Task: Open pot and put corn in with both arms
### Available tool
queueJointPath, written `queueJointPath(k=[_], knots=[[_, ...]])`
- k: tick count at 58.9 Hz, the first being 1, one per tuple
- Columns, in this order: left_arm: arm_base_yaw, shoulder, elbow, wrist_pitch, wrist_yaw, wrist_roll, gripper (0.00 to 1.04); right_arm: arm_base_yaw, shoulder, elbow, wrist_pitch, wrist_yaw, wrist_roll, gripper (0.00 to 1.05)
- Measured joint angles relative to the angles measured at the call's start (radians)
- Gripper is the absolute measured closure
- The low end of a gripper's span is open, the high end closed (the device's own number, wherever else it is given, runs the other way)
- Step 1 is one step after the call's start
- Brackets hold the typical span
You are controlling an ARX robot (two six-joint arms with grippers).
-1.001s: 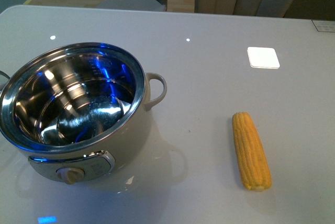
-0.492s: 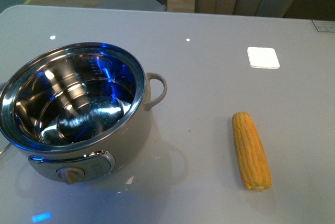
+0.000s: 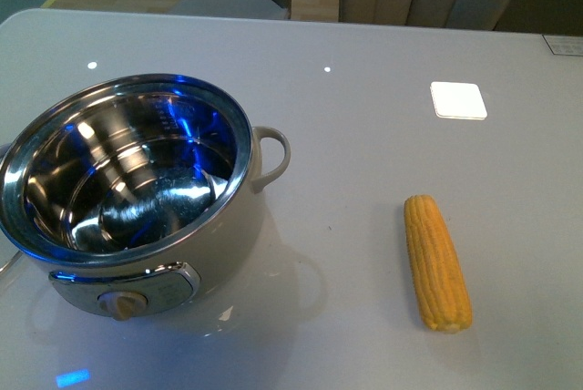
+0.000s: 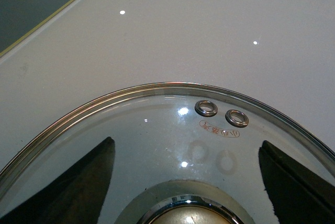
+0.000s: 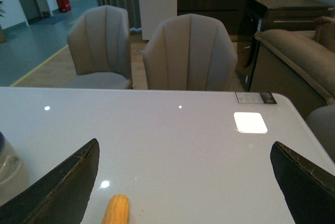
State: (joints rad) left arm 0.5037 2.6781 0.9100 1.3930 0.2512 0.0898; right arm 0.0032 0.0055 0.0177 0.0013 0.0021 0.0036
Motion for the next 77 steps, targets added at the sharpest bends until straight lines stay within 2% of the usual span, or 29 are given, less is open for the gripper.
queueJointPath(k=[7, 10, 17, 21, 29, 49, 53, 57, 77], knots=[[0.0, 0.0, 0.0, 0.0, 0.0, 0.0, 0.04, 0.0, 0.0, 0.0, 0.0, 0.0, 0.0, 0.09], [0.0, -0.004, -0.003, 0.0, 0.0, -0.002, 0.08, 0.0, 0.0, 0.0, 0.0, 0.0, 0.0, 0.09], [0.004, -0.065, -0.047, -0.002, 0.003, -0.007, 0.07, 0.0, 0.0, 0.0, 0.0, 0.0, 0.0, 0.09], [0.021, -0.246, -0.138, -0.042, 0.007, -0.029, 0.07, 0.0, 0.0, 0.0, 0.0, 0.0, 0.0, 0.09], [0.05, -0.544, -0.158, -0.1, 0.01, -0.059, 0.07, 0.0, -0.001, 0.0, 0.0, 0.0, 0.0, 0.09], [0.027, -1.057, -0.354, -0.433, 0.103, -0.135, 0.07, 0.0, -0.001, 0.0, 0.0, 0.0, 0.0, 0.09], [0.004, -1.153, -0.422, -0.381, 0.197, -0.118, 0.18, 0.0, -0.001, 0.0, 0.0, 0.0, 0.0, 0.09], [-0.036, -1.228, -0.486, -0.36, 0.195, -0.11, 0.29, 0.0, -0.001, 0.0, 0.0, -0.001, 0.0, 0.09], [-0.23, -1.535, -0.742, -0.432, 0.009, -0.101, 0.92, 0.0, -0.001, 0.0, 0.0, 0.0, 0.0, 0.09]])
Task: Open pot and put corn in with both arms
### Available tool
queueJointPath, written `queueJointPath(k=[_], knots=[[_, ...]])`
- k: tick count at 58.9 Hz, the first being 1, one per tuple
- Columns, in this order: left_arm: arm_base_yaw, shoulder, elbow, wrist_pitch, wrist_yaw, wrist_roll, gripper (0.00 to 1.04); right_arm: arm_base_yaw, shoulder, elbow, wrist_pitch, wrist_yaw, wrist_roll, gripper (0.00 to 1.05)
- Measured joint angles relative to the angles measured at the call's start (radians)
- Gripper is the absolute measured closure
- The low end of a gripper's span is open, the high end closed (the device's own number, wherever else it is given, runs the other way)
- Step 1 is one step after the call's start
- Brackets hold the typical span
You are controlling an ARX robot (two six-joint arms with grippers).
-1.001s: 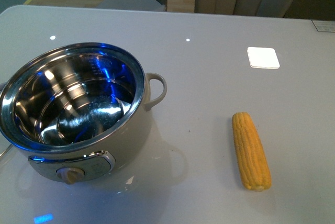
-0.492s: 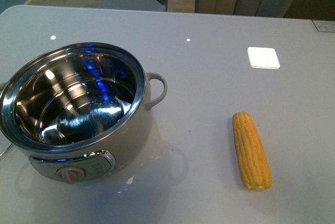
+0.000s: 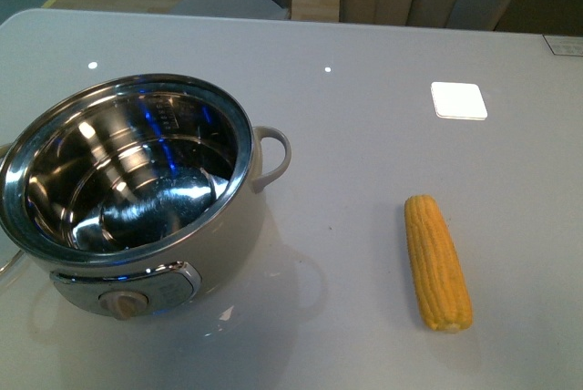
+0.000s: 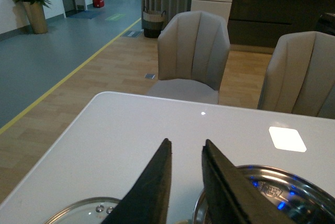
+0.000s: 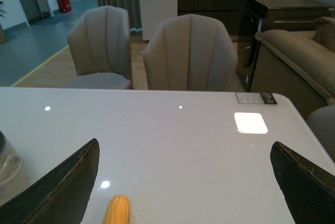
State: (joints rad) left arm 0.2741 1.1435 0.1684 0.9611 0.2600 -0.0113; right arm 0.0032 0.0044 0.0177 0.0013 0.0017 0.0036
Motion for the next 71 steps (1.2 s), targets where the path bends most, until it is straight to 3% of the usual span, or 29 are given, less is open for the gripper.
queueJointPath(k=[4, 33, 37, 41, 71], knots=[[-0.031, -0.024, -0.04, 0.032, -0.027, -0.002, 1.02, 0.0, 0.0, 0.0, 0.0, 0.0, 0.0, 0.09], [-0.175, -0.412, -0.151, -0.257, -0.166, 0.003, 1.01, 0.0, 0.0, 0.0, 0.0, 0.0, 0.0, 0.09], [-0.235, -0.464, -0.156, -0.308, -0.248, 0.003, 1.01, 0.0, 0.0, 0.0, 0.0, 0.001, 0.0, 0.09], [-0.266, -0.517, -0.156, -0.352, -0.252, 0.004, 1.01, 0.0, 0.0, 0.0, 0.0, -0.001, 0.0, 0.09], [-0.272, -0.787, -0.156, -0.605, -0.26, 0.003, 1.01, 0.0, 0.0, 0.0, 0.0, 0.0, 0.0, 0.09]])
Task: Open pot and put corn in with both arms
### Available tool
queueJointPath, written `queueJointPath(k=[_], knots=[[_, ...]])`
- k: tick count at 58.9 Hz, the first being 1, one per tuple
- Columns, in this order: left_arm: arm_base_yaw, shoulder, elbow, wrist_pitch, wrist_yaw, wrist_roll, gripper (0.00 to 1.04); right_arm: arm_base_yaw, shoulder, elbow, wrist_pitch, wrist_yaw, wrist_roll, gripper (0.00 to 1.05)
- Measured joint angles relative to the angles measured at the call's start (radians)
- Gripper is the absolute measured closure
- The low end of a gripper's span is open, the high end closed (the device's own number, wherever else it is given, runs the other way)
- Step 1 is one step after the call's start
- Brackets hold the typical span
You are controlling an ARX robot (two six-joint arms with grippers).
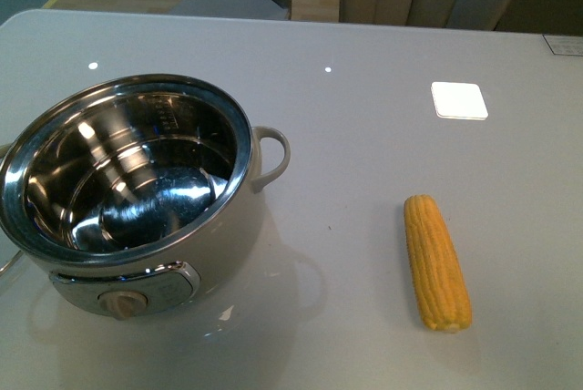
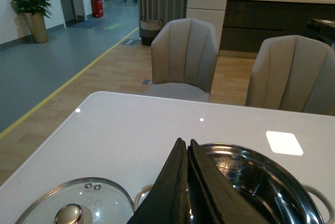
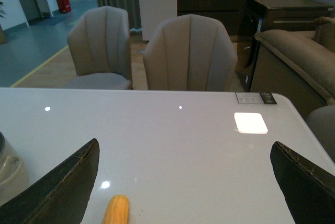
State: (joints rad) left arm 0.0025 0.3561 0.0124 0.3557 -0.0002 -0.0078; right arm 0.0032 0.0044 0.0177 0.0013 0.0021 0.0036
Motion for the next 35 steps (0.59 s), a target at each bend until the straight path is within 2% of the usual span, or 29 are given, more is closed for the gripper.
queueJointPath(k=[35], knots=[[0.0, -0.196, 0.0, -0.196, 0.0, 0.0, 1.01, 0.0, 0.0, 0.0, 0.0, 0.0, 0.0, 0.09]])
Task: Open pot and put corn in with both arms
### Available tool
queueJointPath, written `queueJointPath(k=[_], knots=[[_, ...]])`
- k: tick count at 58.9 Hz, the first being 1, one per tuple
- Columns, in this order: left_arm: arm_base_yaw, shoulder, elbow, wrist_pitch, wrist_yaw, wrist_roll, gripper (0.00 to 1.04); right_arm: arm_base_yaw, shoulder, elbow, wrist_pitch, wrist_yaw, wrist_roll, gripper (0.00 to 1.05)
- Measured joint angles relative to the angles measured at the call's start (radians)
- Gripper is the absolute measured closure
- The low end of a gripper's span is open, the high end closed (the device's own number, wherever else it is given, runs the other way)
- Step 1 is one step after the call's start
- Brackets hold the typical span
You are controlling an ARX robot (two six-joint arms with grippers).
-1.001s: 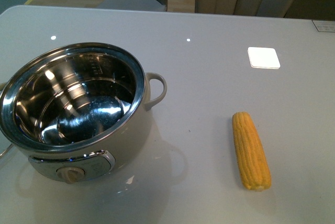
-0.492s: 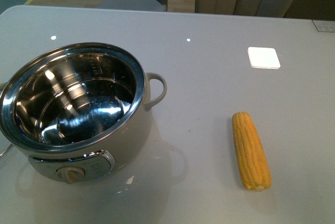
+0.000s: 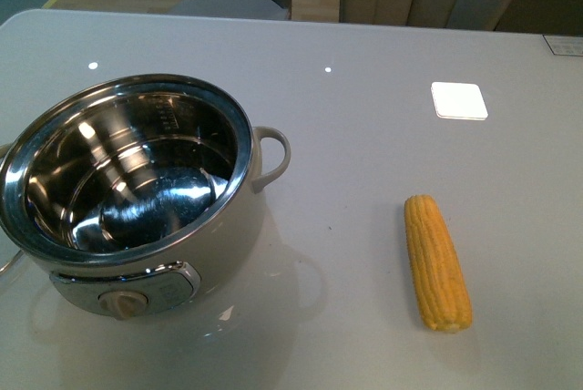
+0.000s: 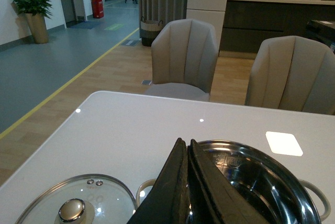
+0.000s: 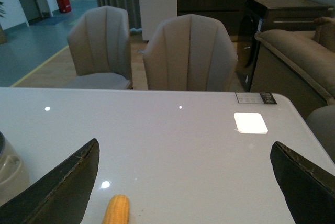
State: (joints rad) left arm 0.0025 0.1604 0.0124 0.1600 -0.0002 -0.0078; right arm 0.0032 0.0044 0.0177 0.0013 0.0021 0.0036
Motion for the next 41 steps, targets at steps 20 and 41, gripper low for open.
queueJointPath(k=[20, 41], knots=[[0.0, -0.153, 0.0, -0.159, 0.0, 0.0, 1.01, 0.0, 0.0, 0.0, 0.0, 0.0, 0.0, 0.09], [0.0, -0.154, 0.0, -0.159, 0.0, 0.0, 0.43, 0.003, 0.042, 0.034, -0.094, 0.002, 0.046, 0.09]])
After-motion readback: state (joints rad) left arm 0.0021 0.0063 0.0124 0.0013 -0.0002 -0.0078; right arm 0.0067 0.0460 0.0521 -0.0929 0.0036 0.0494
